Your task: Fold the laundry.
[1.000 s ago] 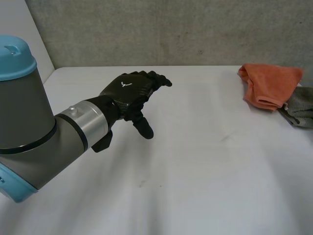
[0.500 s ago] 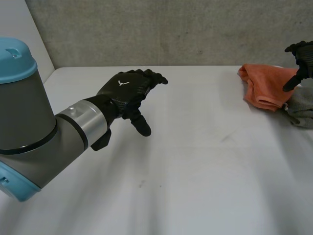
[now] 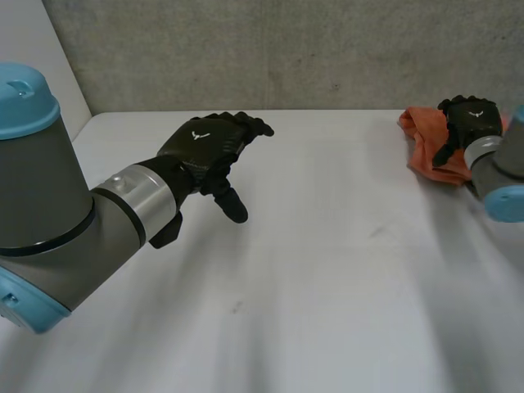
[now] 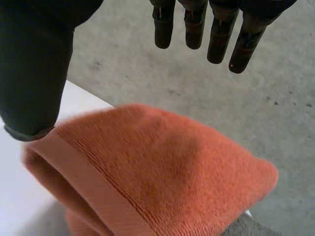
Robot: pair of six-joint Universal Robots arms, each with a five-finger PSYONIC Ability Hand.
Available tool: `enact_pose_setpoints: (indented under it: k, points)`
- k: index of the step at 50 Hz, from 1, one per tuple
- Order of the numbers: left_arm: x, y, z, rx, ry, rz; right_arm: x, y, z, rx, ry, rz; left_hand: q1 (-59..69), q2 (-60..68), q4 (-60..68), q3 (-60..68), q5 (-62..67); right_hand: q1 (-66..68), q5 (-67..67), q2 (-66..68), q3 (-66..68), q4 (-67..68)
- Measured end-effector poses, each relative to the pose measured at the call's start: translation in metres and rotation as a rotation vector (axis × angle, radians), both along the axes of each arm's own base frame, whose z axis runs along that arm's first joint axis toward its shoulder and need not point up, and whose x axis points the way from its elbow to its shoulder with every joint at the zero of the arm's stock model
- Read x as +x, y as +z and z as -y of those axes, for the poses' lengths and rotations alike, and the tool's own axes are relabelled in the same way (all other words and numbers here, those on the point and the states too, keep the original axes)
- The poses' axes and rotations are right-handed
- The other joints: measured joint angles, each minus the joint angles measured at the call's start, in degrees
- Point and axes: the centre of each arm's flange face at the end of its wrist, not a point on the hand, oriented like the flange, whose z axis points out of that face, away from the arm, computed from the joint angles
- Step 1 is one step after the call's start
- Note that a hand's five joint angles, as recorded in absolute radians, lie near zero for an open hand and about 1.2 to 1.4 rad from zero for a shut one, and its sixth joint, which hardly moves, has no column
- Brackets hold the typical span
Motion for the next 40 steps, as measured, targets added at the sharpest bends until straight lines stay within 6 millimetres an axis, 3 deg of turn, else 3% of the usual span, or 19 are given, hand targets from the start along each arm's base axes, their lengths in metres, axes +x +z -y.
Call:
enact_pose_setpoints:
  k: [4,11,13,15,16,18,21,23,24,26,28,29,31,32,35,36,39,40]
  points:
    - [0.001,0.001,0.001,-0.003,0.002,-0.002,0.0,-0.025,0.022,-0.027,-0.062,-0.008,0.0,0.0,0.0,0.0,0.0,0.0,0.0,0.0,0.0,0.0]
    - [0.004,0.003,0.005,-0.01,0.017,-0.005,-0.001,-0.049,0.034,-0.041,-0.084,-0.013,0.0,0.0,0.0,0.0,0.0,3.6,3.6,3.9,4.2,3.5]
    - [0.006,0.004,0.006,-0.012,0.022,-0.006,-0.001,-0.054,0.034,-0.033,-0.074,-0.011,0.0,0.0,0.0,0.0,0.0,30.8,31.0,34.2,33.7,32.5]
    - [0.006,0.004,0.007,-0.012,0.024,-0.007,0.0,-0.055,0.034,-0.03,-0.064,-0.009,0.0,0.0,0.0,0.0,0.0,30.8,31.0,34.2,33.7,32.5]
    - [0.007,0.005,0.008,-0.013,0.027,-0.007,0.002,-0.053,0.034,-0.03,-0.05,-0.005,0.0,0.0,0.0,0.0,0.0,42.5,45.9,49.4,48.8,47.7]
    - [0.008,0.005,0.009,-0.014,0.03,-0.008,0.003,-0.048,0.033,-0.036,-0.033,0.001,0.0,0.0,0.0,0.0,0.0,45.5,51.5,54.3,54.0,53.0]
    - [0.009,0.006,0.01,-0.015,0.034,-0.009,0.01,-0.018,0.03,-0.07,0.016,0.021,0.0,0.0,0.0,0.0,0.0,45.8,53.0,54.8,55.6,54.7]
    - [0.009,0.006,0.01,-0.016,0.035,-0.009,0.012,-0.009,0.029,-0.082,0.031,0.028,0.0,0.0,0.0,0.0,0.0,45.8,53.0,54.8,55.6,54.7]
    - [0.009,0.006,0.01,-0.016,0.035,-0.01,0.025,0.024,0.021,-0.127,0.087,0.053,0.0,0.0,0.0,0.0,0.0,45.8,53.0,54.8,55.6,54.7]
    - [0.009,0.006,0.01,-0.016,0.036,-0.01,0.032,0.041,0.016,-0.147,0.117,0.066,0.0,0.0,0.0,0.0,0.0,45.8,53.0,54.8,55.6,54.7]
    - [0.009,0.007,0.01,-0.018,0.037,-0.011,0.048,0.074,0.001,-0.183,0.181,0.092,0.0,0.0,0.0,0.0,0.0,45.8,53.0,54.8,55.6,54.7]
    - [0.009,0.007,0.01,-0.018,0.037,-0.011,0.048,0.074,0.001,-0.183,0.181,0.092,0.0,0.0,0.0,0.0,0.0,45.8,53.0,54.8,55.6,54.7]
    - [0.01,0.01,0.009,-0.024,0.039,-0.016,0.074,0.119,-0.031,-0.206,0.28,0.121,0.0,0.0,0.0,0.0,0.0,45.8,53.0,54.8,55.6,54.8]
    - [0.011,0.011,0.009,-0.028,0.039,-0.018,0.081,0.13,-0.042,-0.207,0.306,0.127,0.0,0.0,0.0,0.0,0.0,45.8,53.0,54.8,55.6,54.8]
    - [0.011,0.013,0.008,-0.033,0.04,-0.021,0.087,0.143,-0.055,-0.205,0.332,0.134,0.0,0.0,0.0,0.0,0.0,45.8,53.0,54.8,55.6,54.8]
    - [0.012,0.017,0.007,-0.041,0.041,-0.026,0.091,0.157,-0.072,-0.201,0.35,0.14,0.0,0.0,0.0,0.0,0.0,33.8,41.5,42.4,43.4,42.4]
    - [0.012,0.017,0.007,-0.042,0.041,-0.027,0.092,0.158,-0.074,-0.2,0.351,0.141,0.0,0.0,0.0,0.0,0.0,33.8,41.5,42.4,43.4,42.4]
    - [0.013,0.019,0.006,-0.048,0.041,-0.03,0.091,0.163,-0.081,-0.198,0.346,0.141,0.0,0.0,0.0,0.0,0.0,20.8,27.9,26.9,28.3,28.5]
